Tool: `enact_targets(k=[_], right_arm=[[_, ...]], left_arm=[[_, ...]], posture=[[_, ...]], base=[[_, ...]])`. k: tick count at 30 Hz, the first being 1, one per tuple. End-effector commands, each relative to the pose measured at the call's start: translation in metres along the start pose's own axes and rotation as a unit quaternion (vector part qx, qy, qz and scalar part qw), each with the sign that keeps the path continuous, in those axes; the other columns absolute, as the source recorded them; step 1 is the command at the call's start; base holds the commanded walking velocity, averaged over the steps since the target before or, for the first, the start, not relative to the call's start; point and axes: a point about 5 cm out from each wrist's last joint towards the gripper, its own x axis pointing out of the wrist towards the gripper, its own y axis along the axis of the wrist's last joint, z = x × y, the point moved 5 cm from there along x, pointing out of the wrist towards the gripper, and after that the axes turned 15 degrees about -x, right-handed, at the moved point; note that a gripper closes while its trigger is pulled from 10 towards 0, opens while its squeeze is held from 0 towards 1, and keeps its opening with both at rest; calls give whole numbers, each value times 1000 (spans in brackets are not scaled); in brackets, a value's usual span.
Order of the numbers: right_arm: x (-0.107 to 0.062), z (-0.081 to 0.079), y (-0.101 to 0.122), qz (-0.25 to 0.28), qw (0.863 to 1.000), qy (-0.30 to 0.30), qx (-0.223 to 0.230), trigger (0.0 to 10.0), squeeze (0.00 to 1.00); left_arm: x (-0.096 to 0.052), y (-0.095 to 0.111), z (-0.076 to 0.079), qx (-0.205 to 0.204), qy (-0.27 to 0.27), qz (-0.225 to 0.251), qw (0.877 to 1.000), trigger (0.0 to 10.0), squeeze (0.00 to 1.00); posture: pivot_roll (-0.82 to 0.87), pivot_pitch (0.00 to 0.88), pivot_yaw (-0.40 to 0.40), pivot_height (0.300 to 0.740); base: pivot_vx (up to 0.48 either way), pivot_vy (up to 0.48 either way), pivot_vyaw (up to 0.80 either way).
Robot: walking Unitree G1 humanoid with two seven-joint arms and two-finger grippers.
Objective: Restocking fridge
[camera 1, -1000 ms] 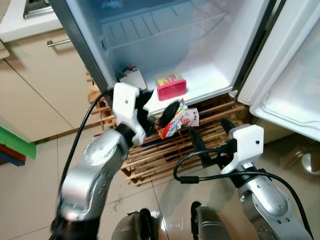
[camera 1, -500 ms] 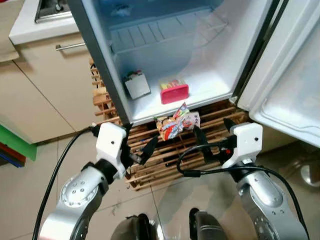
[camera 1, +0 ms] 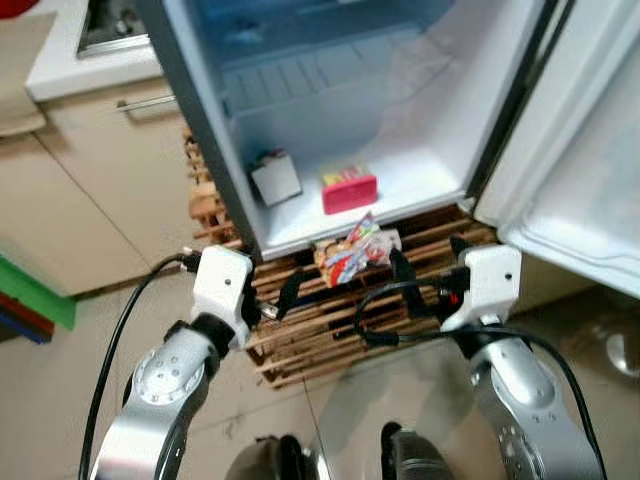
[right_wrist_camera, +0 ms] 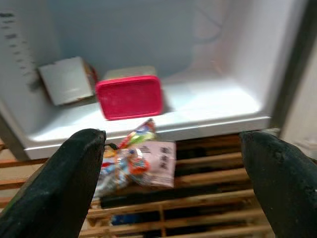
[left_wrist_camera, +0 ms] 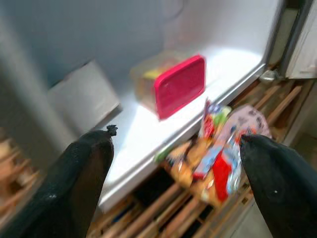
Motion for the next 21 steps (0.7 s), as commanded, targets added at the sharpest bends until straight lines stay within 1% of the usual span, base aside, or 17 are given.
enact_targets(k=[1,2,3,4,5,8,9,10,11,12,13,14,17,18,19,20,21], right_arm=[[-2,-2,0,3,1000,1,-2,10000,0],[-2,-3,0,4,1000,1,-2,10000,0],[-2,-3,0,3,1000,-2,-8,10000,0],[-2,-3,0,4,1000,-1,-7,10000,0],[-3,-5,1,6,1000,2,-5,10000,0],[-3,-6,1,6,1000,3,-4,10000,0],[-5,-8,2,9,1000,6,-4,10000,0],[-7,-9,2,10,1000,7,-4,10000,0],[-8,-10,3,10,1000,8,-4,10000,0],[-8,-10,3,10,1000,8,-4,10000,0],[-12,-12,4,11,1000,8,-4,10000,0],[-12,-12,4,11,1000,8,-4,10000,0],[-19,-15,9,14,1000,7,-6,10000,0],[-22,-16,12,17,1000,7,-9,10000,0],[-22,-16,12,17,1000,7,-9,10000,0],[-26,-17,14,19,1000,7,-12,10000,0],[-31,-16,15,17,1000,6,-15,10000,0]], left_arm=[[2,-8,-6,11,14,-14,1000,10000,0],[5,-8,-7,20,17,-17,1000,10000,0],[14,-9,-14,24,30,-22,999,10000,0],[20,-8,-17,21,34,-21,999,10000,0],[31,-8,-16,21,27,-24,999,10000,0],[35,-8,-15,23,20,-27,999,10000,0],[50,-17,-7,22,-14,-56,998,10000,0],[57,-23,-3,20,-31,-75,997,10000,0],[63,-25,0,27,-44,-85,995,10000,0],[63,-25,0,27,-44,-85,995,10000,0],[75,-31,8,33,-72,-103,991,10000,0],[75,-31,8,33,-72,-103,991,10000,0],[85,-37,18,40,-99,-124,987,10000,0],[91,-38,18,43,-103,-127,986,10000,0],[91,-38,18,43,-103,-127,986,10000,0],[96,-37,17,47,-105,-129,985,10000,1000],[102,-34,16,51,-105,-129,985,10000,1000]], posture=[[-129,160,99,740],[-131,161,100,740],[-133,162,100,740],[-136,165,100,740],[-139,169,102,740],[-139,169,102,740],[-151,182,105,740],[-154,185,108,740],[-159,192,112,740],[-159,192,112,740],[-179,213,124,740],[-179,213,124,740],[-202,231,136,740],[-228,245,147,740],[-228,245,147,740],[-238,250,151,740],[-255,256,158,740]], base=[[0,0,-631],[0,0,0],[0,0,0],[0,0,0],[0,0,0],[0,0,0],[0,0,0],[0,0,0],[0,0,0],[0,0,0],[0,0,0],[0,0,0],[0,0,0],[0,0,0],[0,0,0],[0,0,0],[0,0,0]])
